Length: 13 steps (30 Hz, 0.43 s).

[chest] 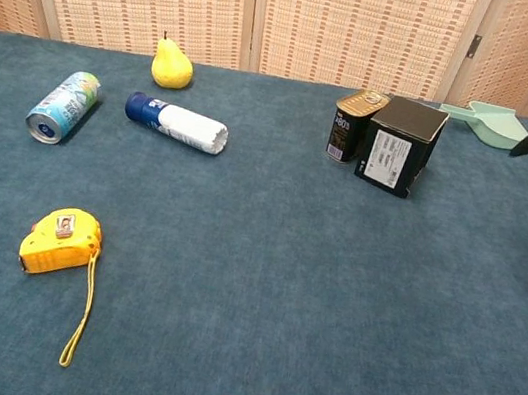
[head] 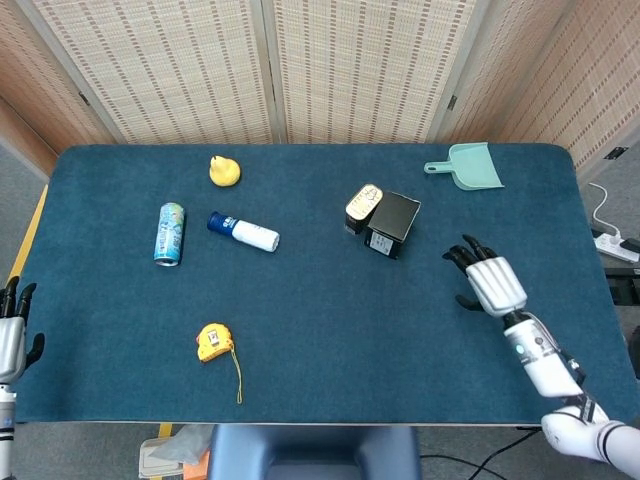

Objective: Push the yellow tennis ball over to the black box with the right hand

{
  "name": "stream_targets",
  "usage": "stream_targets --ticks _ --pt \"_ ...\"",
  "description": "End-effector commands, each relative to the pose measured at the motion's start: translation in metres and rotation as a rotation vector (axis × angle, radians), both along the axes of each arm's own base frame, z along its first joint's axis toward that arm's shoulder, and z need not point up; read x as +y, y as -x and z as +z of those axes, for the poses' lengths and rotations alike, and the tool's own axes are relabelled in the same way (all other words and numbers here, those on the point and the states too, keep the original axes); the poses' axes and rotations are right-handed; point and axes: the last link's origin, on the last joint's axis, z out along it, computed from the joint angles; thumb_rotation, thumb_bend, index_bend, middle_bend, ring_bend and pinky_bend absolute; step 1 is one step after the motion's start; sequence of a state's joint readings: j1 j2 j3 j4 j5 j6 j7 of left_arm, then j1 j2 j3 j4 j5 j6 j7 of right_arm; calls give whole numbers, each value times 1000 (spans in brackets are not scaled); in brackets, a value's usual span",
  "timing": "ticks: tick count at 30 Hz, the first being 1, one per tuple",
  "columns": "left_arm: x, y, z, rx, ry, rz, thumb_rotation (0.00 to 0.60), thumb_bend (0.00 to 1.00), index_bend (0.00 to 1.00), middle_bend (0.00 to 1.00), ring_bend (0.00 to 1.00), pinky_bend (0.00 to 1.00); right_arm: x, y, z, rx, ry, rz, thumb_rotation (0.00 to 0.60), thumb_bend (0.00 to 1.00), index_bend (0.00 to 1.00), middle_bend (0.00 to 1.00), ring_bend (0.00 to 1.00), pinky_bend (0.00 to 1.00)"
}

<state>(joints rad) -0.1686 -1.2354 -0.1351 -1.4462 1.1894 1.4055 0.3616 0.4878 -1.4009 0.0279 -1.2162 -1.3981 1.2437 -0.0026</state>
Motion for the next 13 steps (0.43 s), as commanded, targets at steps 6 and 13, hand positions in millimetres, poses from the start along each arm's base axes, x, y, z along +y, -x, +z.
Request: stream_targets --ticks 6,13 --pt "0 0 -3 2 16 -6 600 403 144 80 124 380 52 22 53 83 363 -186 600 143 83 55 0 247" --pt "0 2 -2 -1 9 4 600 404 144 80 124 380 50 28 47 75 347 -227 600 143 83 57 0 246"
